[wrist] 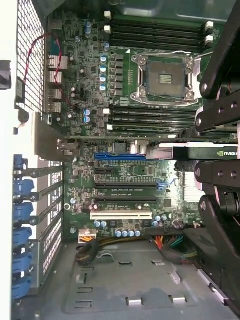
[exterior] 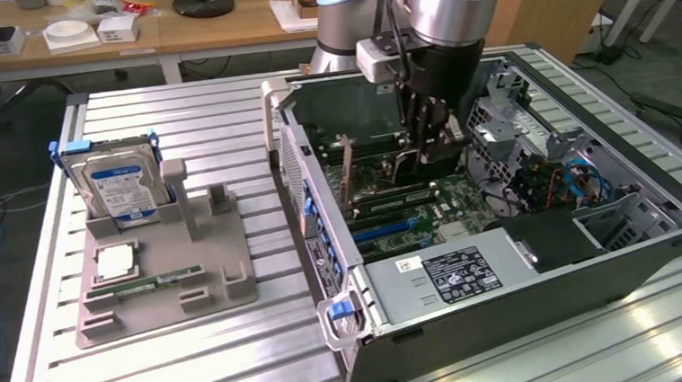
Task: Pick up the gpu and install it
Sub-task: 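Insert the gpu into the slot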
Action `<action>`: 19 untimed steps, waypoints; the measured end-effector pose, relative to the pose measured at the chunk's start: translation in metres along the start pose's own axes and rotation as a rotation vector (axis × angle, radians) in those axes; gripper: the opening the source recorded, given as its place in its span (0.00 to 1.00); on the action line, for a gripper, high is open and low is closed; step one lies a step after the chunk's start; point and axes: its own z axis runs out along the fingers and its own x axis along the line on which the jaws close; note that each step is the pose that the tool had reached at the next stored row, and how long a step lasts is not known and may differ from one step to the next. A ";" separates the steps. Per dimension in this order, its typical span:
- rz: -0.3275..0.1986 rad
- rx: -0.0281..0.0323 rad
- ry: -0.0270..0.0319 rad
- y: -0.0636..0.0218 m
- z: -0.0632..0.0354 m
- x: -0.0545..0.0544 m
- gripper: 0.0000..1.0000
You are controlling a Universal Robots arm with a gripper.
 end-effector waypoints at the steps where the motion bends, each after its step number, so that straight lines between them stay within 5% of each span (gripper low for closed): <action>1: 0.000 0.0000 0.0001 0.0002 0.0008 0.000 0.26; 19: 0.000 -0.0001 0.0001 0.0117 0.0244 0.004 0.26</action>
